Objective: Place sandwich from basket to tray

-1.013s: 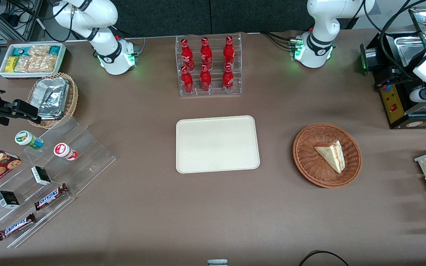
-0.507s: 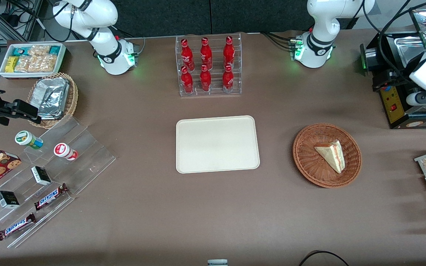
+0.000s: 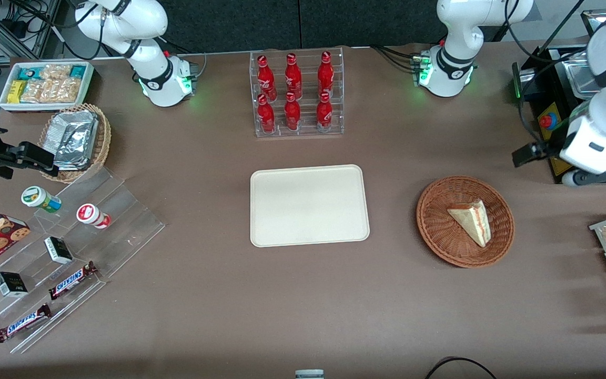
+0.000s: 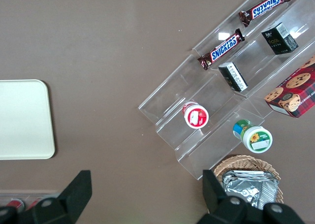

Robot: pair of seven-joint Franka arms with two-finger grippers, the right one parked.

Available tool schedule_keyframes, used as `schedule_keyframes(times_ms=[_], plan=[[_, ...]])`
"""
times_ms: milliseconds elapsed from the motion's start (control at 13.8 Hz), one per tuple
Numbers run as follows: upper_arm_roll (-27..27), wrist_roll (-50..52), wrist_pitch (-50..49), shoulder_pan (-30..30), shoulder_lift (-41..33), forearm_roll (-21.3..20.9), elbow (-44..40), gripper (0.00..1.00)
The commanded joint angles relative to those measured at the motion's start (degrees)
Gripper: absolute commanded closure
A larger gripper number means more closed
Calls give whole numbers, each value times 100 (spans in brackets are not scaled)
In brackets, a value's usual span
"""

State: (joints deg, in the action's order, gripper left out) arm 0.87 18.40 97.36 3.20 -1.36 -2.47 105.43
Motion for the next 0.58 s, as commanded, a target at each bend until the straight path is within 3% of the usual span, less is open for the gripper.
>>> schedule_keyframes(times_ms=[0, 289, 507], plan=[[9, 925, 912, 40, -101, 18, 721, 0], [9, 2061, 2661, 49, -75, 9, 1847, 0], [1, 2369, 3385, 75, 266, -8, 2122, 0]])
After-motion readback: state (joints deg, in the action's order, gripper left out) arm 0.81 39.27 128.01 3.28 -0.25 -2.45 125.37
